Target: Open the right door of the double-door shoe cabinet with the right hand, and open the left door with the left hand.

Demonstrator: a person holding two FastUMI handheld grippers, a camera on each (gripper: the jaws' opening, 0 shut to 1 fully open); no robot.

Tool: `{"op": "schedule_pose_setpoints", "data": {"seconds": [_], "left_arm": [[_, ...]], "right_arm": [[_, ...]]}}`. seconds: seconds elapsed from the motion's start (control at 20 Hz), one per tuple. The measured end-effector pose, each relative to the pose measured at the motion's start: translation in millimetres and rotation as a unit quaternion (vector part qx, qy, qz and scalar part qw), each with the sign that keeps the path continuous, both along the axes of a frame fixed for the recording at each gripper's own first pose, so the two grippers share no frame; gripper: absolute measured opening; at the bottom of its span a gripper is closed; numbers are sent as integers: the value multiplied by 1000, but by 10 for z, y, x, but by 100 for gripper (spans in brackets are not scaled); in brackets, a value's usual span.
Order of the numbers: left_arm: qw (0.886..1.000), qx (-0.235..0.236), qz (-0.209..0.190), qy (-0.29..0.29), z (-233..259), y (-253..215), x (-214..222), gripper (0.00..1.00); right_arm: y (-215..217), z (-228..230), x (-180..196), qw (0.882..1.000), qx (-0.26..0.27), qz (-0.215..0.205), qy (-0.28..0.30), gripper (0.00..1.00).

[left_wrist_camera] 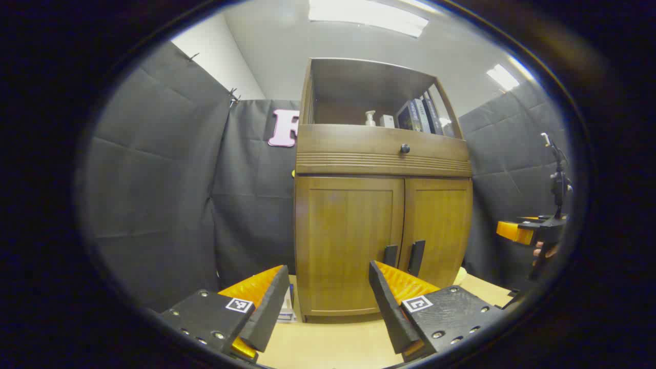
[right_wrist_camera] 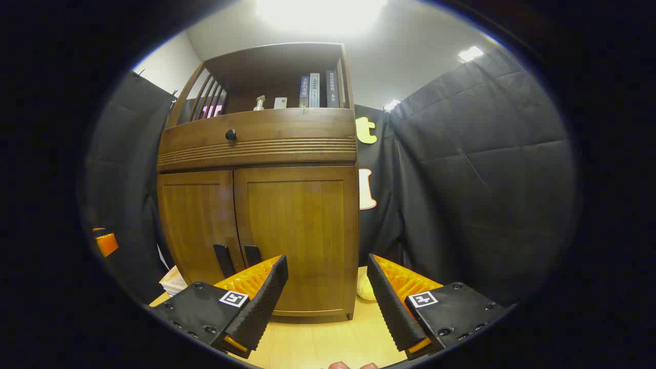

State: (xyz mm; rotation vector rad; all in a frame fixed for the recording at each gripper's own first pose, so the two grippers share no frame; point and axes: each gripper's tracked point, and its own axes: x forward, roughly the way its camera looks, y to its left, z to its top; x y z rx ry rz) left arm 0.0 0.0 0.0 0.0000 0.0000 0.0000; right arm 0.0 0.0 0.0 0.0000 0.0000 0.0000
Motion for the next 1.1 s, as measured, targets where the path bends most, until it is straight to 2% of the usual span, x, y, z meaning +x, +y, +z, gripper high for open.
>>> {"op": "schedule_pose_setpoints", "data": {"seconds": [0.35,0.55,0.75,1.1], "left_arm": [[1000,10,1,22,-189,-39,-29,89],[1000,6,4,18,-163,-52,-67,89],[1000,22,9,19,-208,14,-123,89],[999,-8,13,30,-366,39,-121,89]], "right_arm": [[-61,-152,-119,1000,-11,2,15,96],[-12,-216,-111,1000,-1,5,31,97],[50,-182,-116,1000,-7,11,26,97],[-34,-304,-163,999,-5,-3,46,96]]}}
